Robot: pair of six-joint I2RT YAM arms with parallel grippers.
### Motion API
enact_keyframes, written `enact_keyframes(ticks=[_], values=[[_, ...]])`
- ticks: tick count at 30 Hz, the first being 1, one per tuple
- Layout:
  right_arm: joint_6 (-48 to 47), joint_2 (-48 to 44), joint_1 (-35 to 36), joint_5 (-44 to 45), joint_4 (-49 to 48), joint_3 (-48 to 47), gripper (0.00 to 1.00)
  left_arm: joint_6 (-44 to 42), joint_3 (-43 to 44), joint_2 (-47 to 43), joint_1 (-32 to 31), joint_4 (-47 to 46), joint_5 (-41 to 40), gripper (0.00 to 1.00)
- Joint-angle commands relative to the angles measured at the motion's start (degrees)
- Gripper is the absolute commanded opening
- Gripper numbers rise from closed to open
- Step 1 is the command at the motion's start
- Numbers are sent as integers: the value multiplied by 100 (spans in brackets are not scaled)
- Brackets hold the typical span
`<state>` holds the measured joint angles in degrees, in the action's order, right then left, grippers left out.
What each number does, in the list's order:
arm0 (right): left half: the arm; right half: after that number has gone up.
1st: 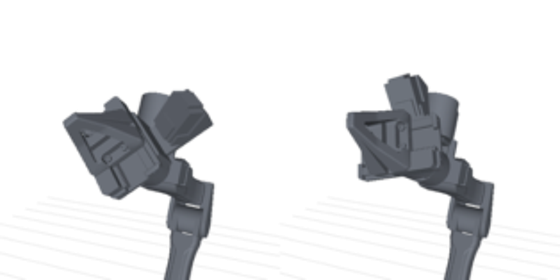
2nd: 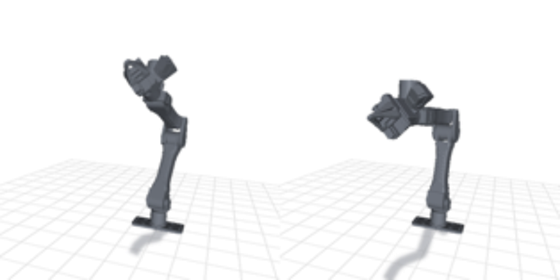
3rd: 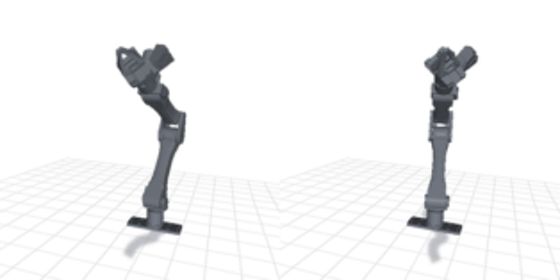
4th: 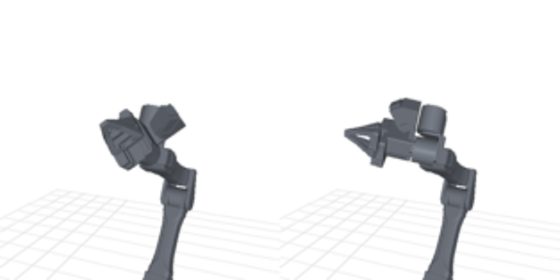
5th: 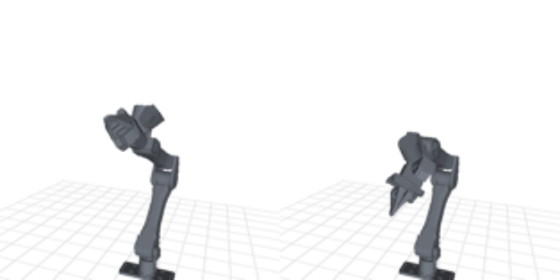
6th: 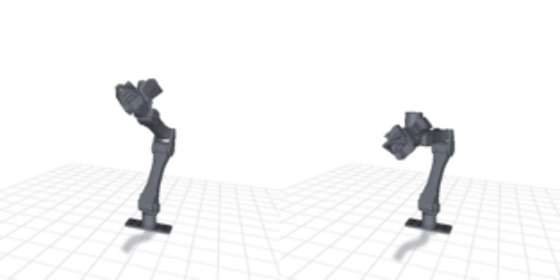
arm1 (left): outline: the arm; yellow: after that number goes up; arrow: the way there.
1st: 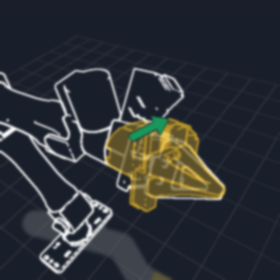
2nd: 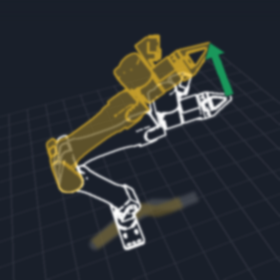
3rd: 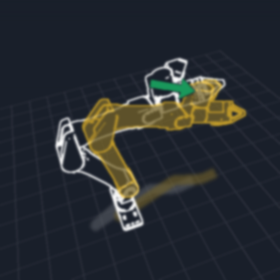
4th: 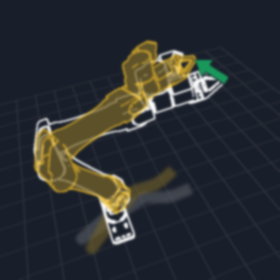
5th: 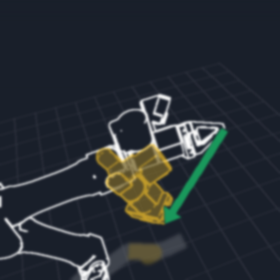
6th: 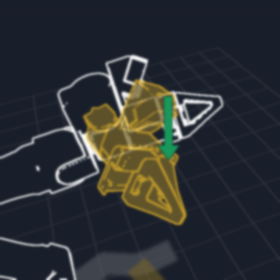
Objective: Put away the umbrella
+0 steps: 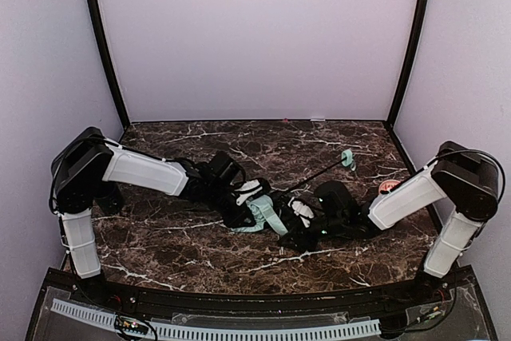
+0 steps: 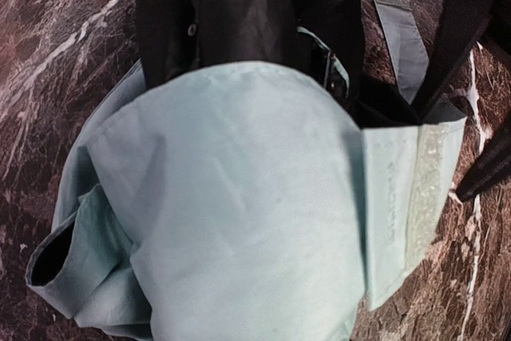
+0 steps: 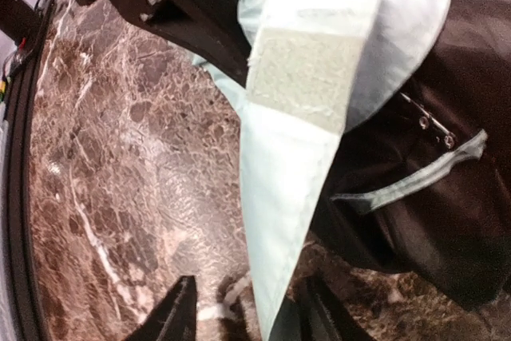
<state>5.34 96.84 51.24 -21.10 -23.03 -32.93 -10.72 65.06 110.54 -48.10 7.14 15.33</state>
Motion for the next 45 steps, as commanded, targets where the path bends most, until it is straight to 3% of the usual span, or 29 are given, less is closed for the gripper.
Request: enact_keyframes(ticks=[1, 5, 11, 17, 24, 30, 35, 38, 42, 45], values=[[-4, 233, 87, 187, -230, -105, 21, 177, -426, 155, 111, 373, -504, 0], [-58, 101, 123, -194, -161, -206, 0, 680, -628, -76, 377, -56, -358, 0], [-353, -499, 400, -754, 251, -683, 0, 1091, -778, -346, 896, -598, -571, 0], [-478, -1224, 448, -1144, 444, -561, 0, 1369, -816, -756, 1783, -918, -220, 0], [-567, -828, 400, -892, 514, -493, 0, 1576, -1059, -1882, 1881, -1572, 372, 0], [-478, -269, -92, -230, -796, -178, 0, 1469, -1918, -3257, 1847, -2524, 1721, 0], [-572, 563, -263, -100, -1438, -785, 0, 763, -2323, -3994, 1481, -2530, 2537, 0], [-369, 950, -503, -254, -1983, -996, 0, 665, -2803, -4407, 1106, -3260, 3320, 0], [-92, 1181, -954, -323, -3138, -881, 0, -53, -2630, -4541, 929, -2361, 4389, 0], [-211, 1438, -1071, -459, -3588, -1170, 0, -954, -2426, -4531, 688, -1539, 4625, 0]])
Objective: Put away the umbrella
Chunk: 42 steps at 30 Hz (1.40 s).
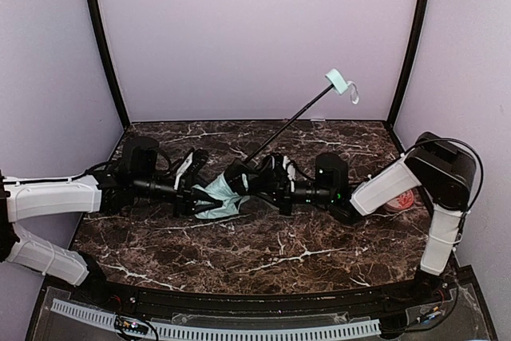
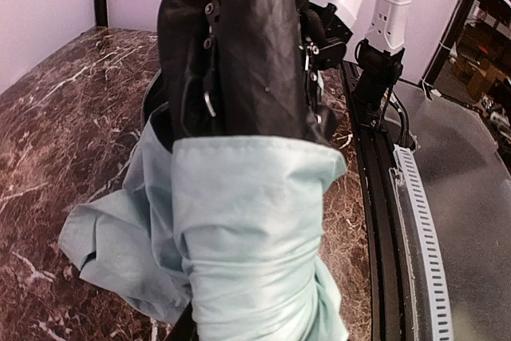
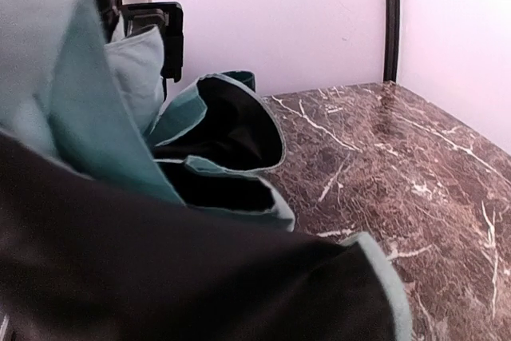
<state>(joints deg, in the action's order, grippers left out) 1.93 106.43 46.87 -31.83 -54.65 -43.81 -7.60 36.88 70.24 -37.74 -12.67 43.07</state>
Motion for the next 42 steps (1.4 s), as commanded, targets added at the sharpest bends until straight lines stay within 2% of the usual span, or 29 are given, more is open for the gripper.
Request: enact_keyframes(ticks=[1, 6, 10, 16, 19, 21, 24, 26, 29, 33, 36, 42], values=[[76, 556, -635, 567, -415, -270, 0, -1481, 495, -438, -433, 691, 1866, 0], [-8, 823, -685, 428, -978, -794, 0, -2406, 1124, 252, -768, 2099, 2209, 0], [-201, 853, -749, 340, -845, -983, 1, -3345, 1579, 826, -918, 3553, 1716, 0], [-391, 712, -759, 380, -705, -766, 7, -3594, 1664, 1548, -1100, 3991, 1026, 0], [-552, 605, -759, 551, 179, -953, 4, -3720, 1887, 1953, -1289, 4346, 739, 0], [-535, 439, -759, 374, 611, -903, 0, -3680, 1902, 2072, -1378, 4317, 515, 0], [-334, 117, -759, 161, 350, -236, 0, -3516, 1818, 2114, -1394, 4112, 309, 0], [-360, -169, -785, 488, 411, 43, 0, -3358, 1755, 2082, -1395, 3907, 149, 0], [-222, -571, -987, 713, 1106, -82, 4, -3087, 1791, 2097, -1387, 3706, -12, 0], [-127, -1013, -1372, 809, 2671, -684, 10, -2208, 1889, 1916, -1135, 2932, -1558, 0], [-338, -1367, -1598, 1423, 3700, -1174, 17, -1685, 1912, 1503, -779, 2279, -2668, 0], [-296, -2154, -1974, 2338, 5108, -2010, 29, -1814, 2410, 1101, -632, 2239, -4033, 0]])
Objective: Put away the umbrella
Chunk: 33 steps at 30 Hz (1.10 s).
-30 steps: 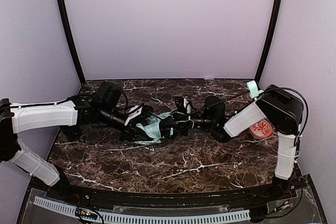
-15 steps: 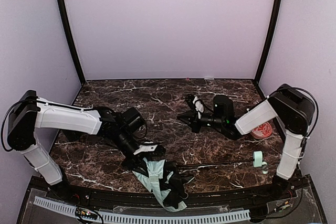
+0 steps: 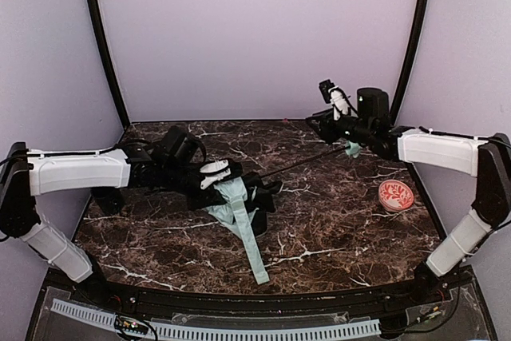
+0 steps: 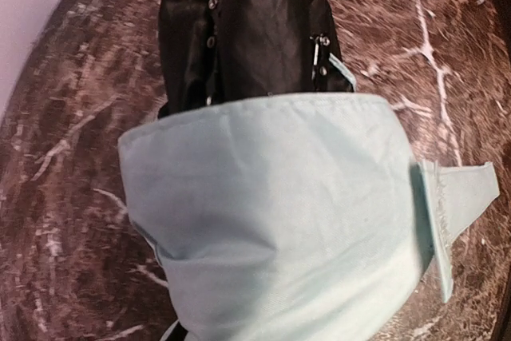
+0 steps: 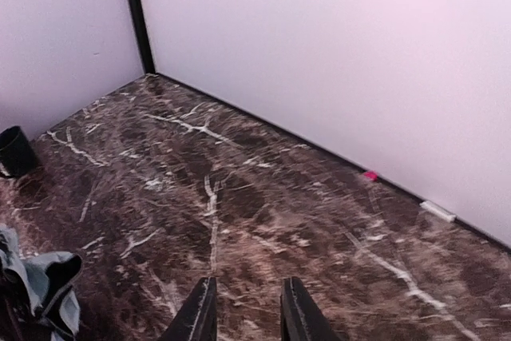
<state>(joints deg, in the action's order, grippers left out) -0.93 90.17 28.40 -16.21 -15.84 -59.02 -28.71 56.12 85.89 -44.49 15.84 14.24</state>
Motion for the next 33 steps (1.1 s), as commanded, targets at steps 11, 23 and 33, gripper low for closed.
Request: enact_keyframes(ticks=[11, 23, 33], values=[[29, -1321, 1689, 810, 895, 342, 53, 603, 1268, -685, 251, -614, -2290, 0], [-493, -1442, 1352, -821, 794, 550, 73, 67, 1620, -672, 344, -713, -1990, 0], [41, -196, 1431, -1754, -1241, 758, 76, -239, 2456, -891, 344, -119, -1138, 0]])
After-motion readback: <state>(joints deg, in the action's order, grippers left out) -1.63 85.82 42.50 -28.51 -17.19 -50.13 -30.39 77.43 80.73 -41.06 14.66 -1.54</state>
